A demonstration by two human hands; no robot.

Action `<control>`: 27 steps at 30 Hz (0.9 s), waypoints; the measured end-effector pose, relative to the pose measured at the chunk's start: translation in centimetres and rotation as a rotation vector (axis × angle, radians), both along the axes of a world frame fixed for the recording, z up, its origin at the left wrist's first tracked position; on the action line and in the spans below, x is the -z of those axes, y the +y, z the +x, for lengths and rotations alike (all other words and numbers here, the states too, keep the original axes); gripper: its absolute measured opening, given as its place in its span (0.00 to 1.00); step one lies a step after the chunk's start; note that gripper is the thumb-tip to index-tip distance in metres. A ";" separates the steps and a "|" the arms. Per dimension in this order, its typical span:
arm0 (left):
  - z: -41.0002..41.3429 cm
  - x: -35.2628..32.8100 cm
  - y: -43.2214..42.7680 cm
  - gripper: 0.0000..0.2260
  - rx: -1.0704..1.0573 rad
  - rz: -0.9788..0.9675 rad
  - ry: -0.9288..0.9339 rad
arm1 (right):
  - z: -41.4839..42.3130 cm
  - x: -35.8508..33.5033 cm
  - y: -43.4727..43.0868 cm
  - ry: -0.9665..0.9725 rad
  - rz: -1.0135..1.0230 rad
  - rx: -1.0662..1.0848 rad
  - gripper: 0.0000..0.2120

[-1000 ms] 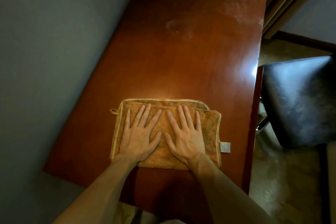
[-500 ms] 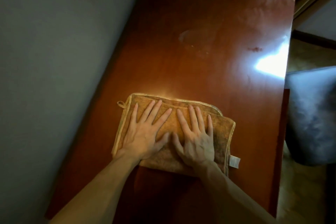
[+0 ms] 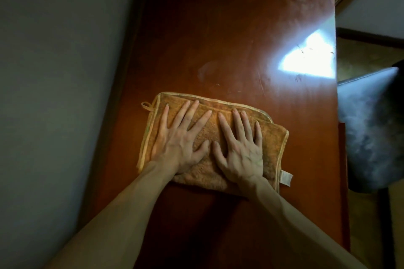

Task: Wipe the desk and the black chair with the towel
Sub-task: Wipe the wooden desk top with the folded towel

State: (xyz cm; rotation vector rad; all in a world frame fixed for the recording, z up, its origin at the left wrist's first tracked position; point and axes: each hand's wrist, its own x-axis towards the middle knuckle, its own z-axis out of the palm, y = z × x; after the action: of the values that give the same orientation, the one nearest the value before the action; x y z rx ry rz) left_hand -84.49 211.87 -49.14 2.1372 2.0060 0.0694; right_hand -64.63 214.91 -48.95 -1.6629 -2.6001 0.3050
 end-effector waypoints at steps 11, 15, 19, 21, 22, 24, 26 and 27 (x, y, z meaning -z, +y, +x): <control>-1.5 0.6 9.4 0.33 -0.019 0.072 -0.022 | -2.4 0.5 9.0 -0.014 0.036 0.056 0.34; -1.9 0.7 13.1 0.34 -0.033 0.066 0.002 | -3.3 0.8 12.4 -0.005 0.061 0.080 0.33; -2.3 1.0 17.4 0.34 -0.030 0.077 0.034 | -4.1 1.1 15.9 -0.002 0.073 0.113 0.33; -2.4 1.0 19.2 0.34 -0.022 0.079 0.038 | -4.5 1.2 17.3 -0.002 0.086 0.142 0.33; -2.5 1.1 20.0 0.34 -0.020 0.075 0.039 | -4.7 1.2 18.0 0.006 0.089 0.154 0.33; -2.6 1.1 21.3 0.33 -0.018 0.081 0.037 | -4.9 1.2 19.2 0.021 0.086 0.166 0.33; -2.6 1.0 22.5 0.33 -0.027 0.085 0.036 | -5.0 1.2 20.5 0.031 0.084 0.163 0.33; -2.7 0.9 23.1 0.33 -0.033 0.084 0.032 | -5.2 1.2 21.2 0.043 0.086 0.162 0.33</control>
State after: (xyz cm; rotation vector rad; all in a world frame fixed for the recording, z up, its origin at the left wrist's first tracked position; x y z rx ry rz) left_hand -87.17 234.96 -50.08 2.1688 2.0914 0.1278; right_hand -69.78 236.07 -50.13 -1.8028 -2.3931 0.2160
